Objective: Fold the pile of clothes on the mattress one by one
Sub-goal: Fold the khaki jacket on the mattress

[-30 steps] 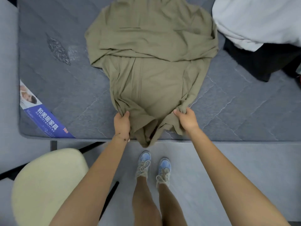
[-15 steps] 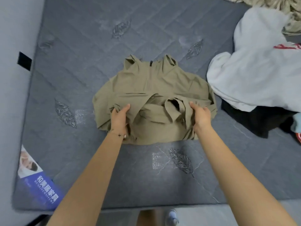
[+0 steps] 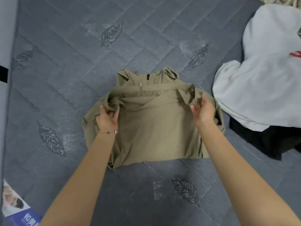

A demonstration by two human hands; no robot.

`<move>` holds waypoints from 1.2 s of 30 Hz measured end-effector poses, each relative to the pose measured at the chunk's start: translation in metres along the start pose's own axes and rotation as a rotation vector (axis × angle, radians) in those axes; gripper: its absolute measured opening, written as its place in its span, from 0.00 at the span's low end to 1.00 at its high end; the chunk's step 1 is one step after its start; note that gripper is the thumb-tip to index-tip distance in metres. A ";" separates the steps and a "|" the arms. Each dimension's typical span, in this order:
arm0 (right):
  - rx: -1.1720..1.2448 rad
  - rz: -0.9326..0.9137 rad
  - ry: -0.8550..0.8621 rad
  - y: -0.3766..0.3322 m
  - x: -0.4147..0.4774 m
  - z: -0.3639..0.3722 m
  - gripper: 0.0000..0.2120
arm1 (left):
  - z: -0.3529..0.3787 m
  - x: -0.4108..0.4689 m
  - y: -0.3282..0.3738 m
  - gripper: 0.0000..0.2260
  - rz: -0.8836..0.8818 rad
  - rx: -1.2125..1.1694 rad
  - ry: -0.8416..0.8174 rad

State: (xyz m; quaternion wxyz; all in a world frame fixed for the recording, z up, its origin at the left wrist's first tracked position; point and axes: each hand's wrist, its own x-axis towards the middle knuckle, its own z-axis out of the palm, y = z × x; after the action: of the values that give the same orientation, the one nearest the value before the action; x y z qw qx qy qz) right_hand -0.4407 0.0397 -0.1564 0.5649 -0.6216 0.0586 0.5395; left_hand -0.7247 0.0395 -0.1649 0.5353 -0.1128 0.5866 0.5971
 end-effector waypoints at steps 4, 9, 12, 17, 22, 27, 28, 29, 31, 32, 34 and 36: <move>-0.148 -0.112 -0.037 0.005 0.016 0.005 0.28 | -0.004 0.015 -0.014 0.20 0.104 0.098 -0.064; -1.018 -0.524 -0.144 0.025 0.032 -0.002 0.25 | -0.021 0.016 -0.036 0.11 0.673 1.019 -0.151; -1.395 -0.524 -0.254 0.037 0.039 -0.004 0.23 | -0.030 0.026 -0.046 0.13 0.820 1.468 -0.332; -1.790 -0.488 -0.301 0.050 0.048 0.003 0.33 | -0.014 0.039 -0.064 0.26 0.768 2.001 -0.360; -1.688 -0.736 -0.196 0.049 0.061 0.024 0.32 | 0.009 0.056 -0.058 0.32 1.058 2.013 -0.281; -1.735 -0.724 -0.260 0.049 0.068 0.050 0.34 | 0.020 0.066 -0.058 0.34 0.904 2.149 -0.309; -1.787 -0.667 -0.274 0.048 0.071 0.054 0.35 | 0.019 0.068 -0.059 0.34 0.872 2.168 -0.320; -1.815 -0.615 -0.288 0.047 0.074 0.057 0.35 | 0.019 0.069 -0.059 0.35 0.857 2.173 -0.332; -1.767 -0.612 -0.289 0.045 0.076 0.062 0.36 | 0.022 0.068 -0.057 0.34 0.884 2.106 -0.335; -1.697 -0.676 -0.266 0.043 0.076 0.065 0.36 | 0.025 0.068 -0.055 0.32 0.930 2.030 -0.318; -1.548 -0.783 -0.203 0.036 0.076 0.074 0.35 | 0.034 0.069 -0.050 0.26 1.034 1.866 -0.246; -1.451 -0.731 -0.181 0.028 0.078 0.086 0.33 | 0.048 0.075 -0.044 0.25 1.047 1.719 -0.160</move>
State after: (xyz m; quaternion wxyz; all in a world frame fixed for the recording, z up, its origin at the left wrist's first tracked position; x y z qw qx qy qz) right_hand -0.4798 0.1368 -0.2130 0.1647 -0.7664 -0.5575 0.2732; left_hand -0.6976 0.1057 -0.2338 0.1433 0.6233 0.7563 0.1378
